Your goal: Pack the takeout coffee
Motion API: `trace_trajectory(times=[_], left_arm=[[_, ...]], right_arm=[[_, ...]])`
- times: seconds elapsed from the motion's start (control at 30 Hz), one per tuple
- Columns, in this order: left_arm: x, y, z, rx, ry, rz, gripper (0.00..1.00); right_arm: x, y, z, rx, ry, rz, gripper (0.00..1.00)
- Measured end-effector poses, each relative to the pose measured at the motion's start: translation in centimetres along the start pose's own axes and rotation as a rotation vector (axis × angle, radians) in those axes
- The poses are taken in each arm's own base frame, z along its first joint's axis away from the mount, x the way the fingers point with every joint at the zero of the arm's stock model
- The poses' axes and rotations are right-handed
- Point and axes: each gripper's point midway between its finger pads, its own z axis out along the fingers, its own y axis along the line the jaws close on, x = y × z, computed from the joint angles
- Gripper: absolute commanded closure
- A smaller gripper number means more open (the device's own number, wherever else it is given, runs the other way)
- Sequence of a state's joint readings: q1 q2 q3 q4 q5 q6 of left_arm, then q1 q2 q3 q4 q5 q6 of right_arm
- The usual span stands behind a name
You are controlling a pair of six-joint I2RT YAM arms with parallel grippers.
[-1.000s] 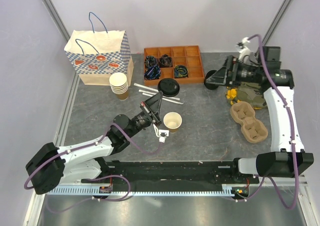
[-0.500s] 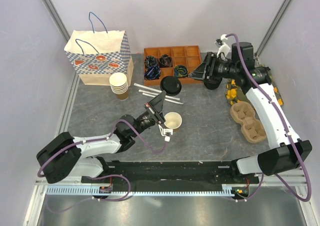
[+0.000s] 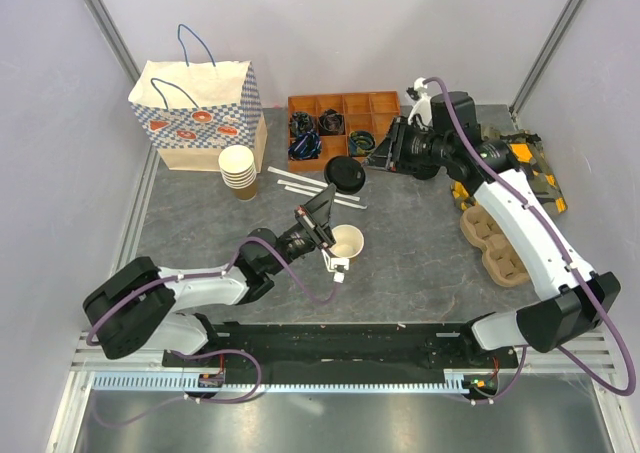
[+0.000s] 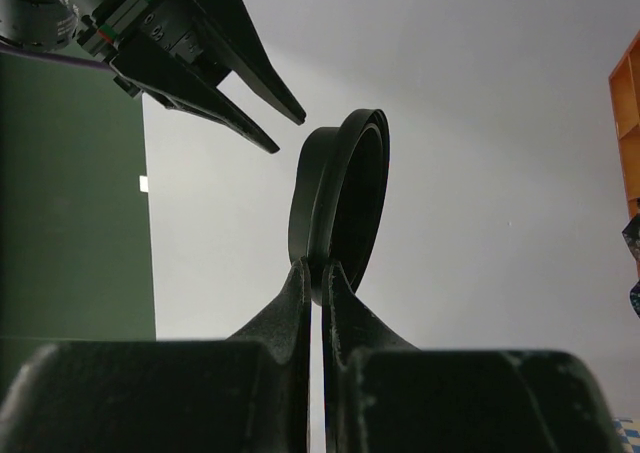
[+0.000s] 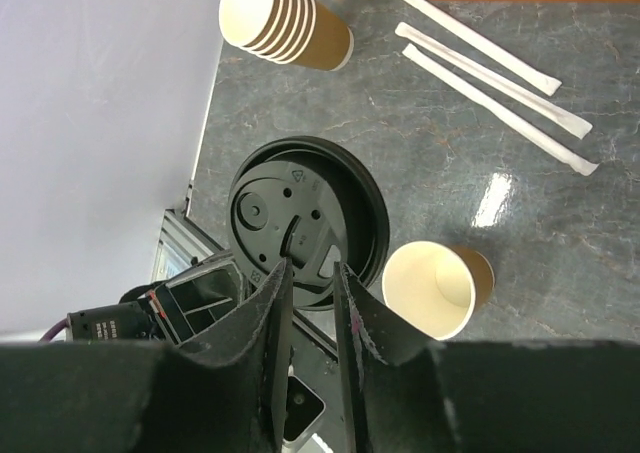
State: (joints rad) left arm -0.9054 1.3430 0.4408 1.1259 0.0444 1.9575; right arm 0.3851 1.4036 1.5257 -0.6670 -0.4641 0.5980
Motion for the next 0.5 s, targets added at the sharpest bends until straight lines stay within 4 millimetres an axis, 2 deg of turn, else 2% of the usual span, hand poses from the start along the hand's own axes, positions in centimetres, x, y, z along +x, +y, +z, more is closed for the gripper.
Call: trace_trajectory(times=[0.23, 0.5], left_arm=[[-0.2, -0.6, 0.2, 0.012, -0.003, 0.000, 0.98], [-0.3, -0.7, 0.5, 0.013, -0.004, 0.000, 0.98]], right_arm=[[0.9, 0.0, 0.6, 0.026, 0.012, -0.007, 0.71], [1.9, -1.7, 0.8, 0.101, 0.032, 0.014, 0.73]])
